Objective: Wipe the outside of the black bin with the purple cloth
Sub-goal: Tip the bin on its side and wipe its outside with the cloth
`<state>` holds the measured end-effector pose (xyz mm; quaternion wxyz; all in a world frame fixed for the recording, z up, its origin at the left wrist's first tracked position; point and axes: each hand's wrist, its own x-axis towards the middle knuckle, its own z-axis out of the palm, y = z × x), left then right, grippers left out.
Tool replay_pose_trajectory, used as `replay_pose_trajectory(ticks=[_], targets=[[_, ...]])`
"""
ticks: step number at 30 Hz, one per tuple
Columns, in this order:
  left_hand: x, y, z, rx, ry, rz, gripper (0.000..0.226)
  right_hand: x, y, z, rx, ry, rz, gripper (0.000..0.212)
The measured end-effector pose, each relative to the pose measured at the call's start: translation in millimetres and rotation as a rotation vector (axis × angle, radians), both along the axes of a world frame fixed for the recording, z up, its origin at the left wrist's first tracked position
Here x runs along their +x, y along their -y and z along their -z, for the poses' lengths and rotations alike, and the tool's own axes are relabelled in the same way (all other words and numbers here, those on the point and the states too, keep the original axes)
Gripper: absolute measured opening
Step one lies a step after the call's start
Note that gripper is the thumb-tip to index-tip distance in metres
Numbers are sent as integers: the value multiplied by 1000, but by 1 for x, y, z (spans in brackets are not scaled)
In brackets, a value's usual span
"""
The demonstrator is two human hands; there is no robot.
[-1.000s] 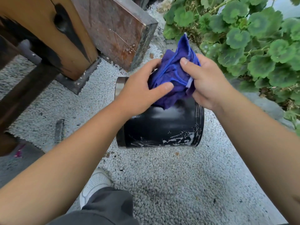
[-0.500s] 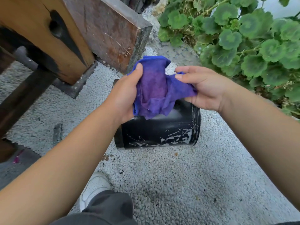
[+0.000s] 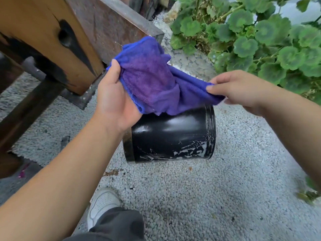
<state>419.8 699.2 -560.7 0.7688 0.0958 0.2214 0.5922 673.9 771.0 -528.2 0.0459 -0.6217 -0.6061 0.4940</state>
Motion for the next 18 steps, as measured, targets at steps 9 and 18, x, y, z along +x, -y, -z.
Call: replay_pose_trajectory(ticks=[9,18], targets=[[23,-10,-10,11,-235,286,66,-73,31,10,-26,-712,-14,36],[-42,34,62,86,-1834,70,51,-59,14,32,730,49,123,18]])
